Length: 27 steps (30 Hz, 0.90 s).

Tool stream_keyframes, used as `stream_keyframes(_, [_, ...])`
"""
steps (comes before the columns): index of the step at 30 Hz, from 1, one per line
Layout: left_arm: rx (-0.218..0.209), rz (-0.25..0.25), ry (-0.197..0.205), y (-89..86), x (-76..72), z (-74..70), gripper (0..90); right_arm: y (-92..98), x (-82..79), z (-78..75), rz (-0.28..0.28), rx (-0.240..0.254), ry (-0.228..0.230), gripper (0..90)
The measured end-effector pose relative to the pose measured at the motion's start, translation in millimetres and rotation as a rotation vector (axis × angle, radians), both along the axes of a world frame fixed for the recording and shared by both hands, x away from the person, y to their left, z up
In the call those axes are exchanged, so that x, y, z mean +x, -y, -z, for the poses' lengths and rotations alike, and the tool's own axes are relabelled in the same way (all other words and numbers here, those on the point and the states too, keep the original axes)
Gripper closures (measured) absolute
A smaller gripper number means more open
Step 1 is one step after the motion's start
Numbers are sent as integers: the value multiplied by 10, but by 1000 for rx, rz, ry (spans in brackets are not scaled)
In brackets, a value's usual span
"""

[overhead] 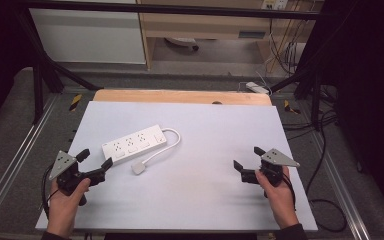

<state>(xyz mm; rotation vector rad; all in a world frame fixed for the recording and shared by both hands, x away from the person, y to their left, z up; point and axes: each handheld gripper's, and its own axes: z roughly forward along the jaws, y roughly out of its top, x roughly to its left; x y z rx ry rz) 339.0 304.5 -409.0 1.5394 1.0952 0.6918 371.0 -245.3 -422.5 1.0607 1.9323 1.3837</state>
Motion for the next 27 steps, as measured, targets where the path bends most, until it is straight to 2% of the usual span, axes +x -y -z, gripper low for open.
stream_keyframes(3, [-3, -12, -8, -2, -3, -6, 75, -13, -4, 4, 3, -8, -2, 62])
stream_keyframes(8, [3, -3, -15, 14, -13, -5, 74, -21, -3, 14, 7, -21, -4, 62])
stream_keyframes(15, [11, 13, -8, 34, -25, -13, 70, -10, -16, 1, 13, -4, 6, 60])
stream_keyframes(27, [-15, 21, -2, 65, -59, -53, 62, -32, -29, 1, 7, -7, 3, 57])
